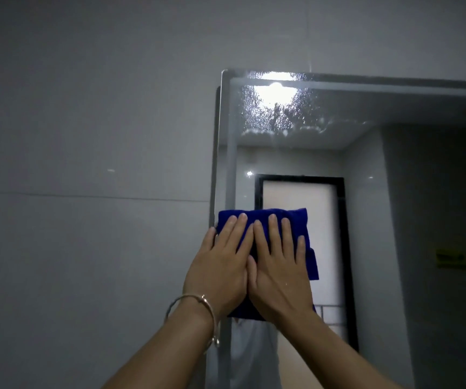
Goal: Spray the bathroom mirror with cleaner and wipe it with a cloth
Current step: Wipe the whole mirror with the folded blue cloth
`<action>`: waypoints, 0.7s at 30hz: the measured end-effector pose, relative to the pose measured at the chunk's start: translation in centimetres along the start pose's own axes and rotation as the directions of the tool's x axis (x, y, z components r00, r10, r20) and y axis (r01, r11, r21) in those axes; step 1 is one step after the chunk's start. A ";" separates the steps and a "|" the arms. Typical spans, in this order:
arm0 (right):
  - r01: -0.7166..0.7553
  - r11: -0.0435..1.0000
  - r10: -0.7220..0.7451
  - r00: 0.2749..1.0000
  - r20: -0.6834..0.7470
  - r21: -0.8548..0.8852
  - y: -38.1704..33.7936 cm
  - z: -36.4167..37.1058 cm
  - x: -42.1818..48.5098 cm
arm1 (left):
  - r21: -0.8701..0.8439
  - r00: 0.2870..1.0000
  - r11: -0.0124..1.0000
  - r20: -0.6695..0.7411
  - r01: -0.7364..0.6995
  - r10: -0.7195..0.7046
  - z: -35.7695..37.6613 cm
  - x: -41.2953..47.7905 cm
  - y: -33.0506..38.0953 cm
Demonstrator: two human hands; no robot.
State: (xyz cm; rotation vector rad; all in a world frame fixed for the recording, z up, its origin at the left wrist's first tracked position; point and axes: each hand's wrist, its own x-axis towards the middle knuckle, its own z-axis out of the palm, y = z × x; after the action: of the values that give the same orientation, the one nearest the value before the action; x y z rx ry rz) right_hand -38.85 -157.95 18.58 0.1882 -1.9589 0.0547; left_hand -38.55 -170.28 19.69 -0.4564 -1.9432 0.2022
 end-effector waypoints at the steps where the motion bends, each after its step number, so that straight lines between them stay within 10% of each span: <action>1: -0.002 1.000 0.002 1.000 -0.017 0.011 0.0 0.2 -0.1 | 0.018 1.000 1.000 0.003 0.000 0.000 0.3 -0.2 0.0; 13: 0.265 0.963 -0.250 0.943 -0.217 0.040 2.9 -1.4 6.4 | 0.152 0.996 0.986 -0.041 -0.067 0.074 -2.4 5.7 -3.6; 21: 0.227 0.974 -0.220 0.930 -0.293 -0.010 1.7 -4.7 18.9 | 0.243 0.985 0.955 -0.021 0.171 -0.171 -7.0 17.0 -7.1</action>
State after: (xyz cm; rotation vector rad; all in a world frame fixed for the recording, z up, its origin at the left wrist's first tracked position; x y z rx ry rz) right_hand -41.89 -157.64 37.86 0.3968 -1.6307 -0.0415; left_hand -39.64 -170.39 39.34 -0.1251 -1.9158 0.3247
